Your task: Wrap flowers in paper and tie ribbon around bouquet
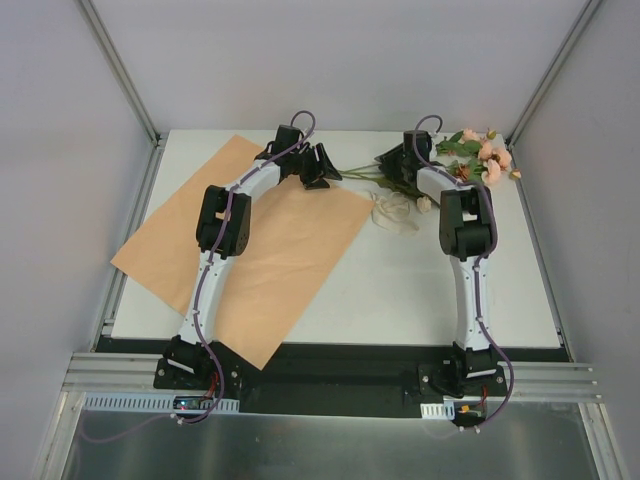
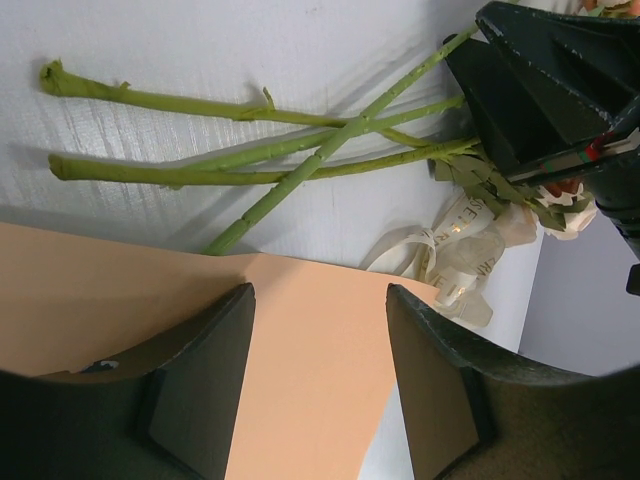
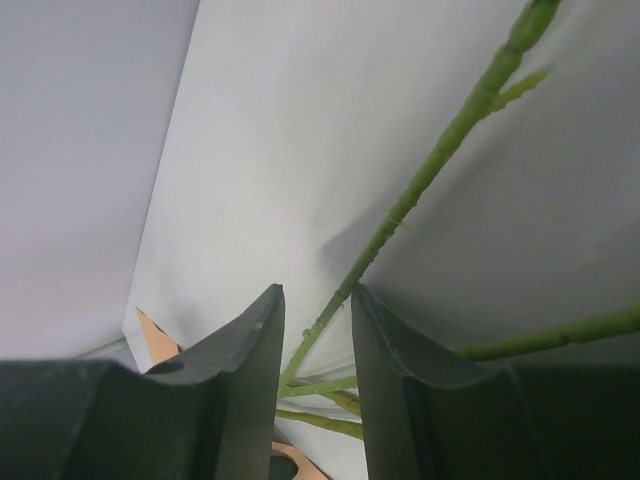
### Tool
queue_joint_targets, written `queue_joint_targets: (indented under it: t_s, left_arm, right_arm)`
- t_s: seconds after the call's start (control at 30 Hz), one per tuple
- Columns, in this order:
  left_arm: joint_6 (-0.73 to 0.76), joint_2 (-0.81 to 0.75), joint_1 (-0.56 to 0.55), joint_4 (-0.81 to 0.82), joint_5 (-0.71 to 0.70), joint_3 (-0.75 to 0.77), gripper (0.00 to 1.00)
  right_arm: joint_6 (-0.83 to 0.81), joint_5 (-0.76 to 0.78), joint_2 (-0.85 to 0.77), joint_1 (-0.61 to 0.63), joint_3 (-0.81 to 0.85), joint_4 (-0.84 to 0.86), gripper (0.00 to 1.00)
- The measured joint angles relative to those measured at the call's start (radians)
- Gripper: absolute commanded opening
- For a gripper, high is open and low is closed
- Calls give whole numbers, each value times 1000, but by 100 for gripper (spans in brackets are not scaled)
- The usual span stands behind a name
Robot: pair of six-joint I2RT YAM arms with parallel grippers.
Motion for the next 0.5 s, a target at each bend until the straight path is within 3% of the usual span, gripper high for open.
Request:
queue_joint_targets:
  t_s: [0.2,0.23,0.33,0.5]
  left_arm:
    - [1,0,-1,2,1,0,60]
    - [1,0,-2,4,3,0,61]
    - [5,0,-2,8,19,0,66]
    - [14,-3,-2,8,56,0,74]
  right_arm:
    - [66,28,57,0,81,-23,20]
    - [73,33,71,0,98,-21,11]
    - [98,47,96,-2,118,3,0]
    - [120,76,103,-9,109,93,1]
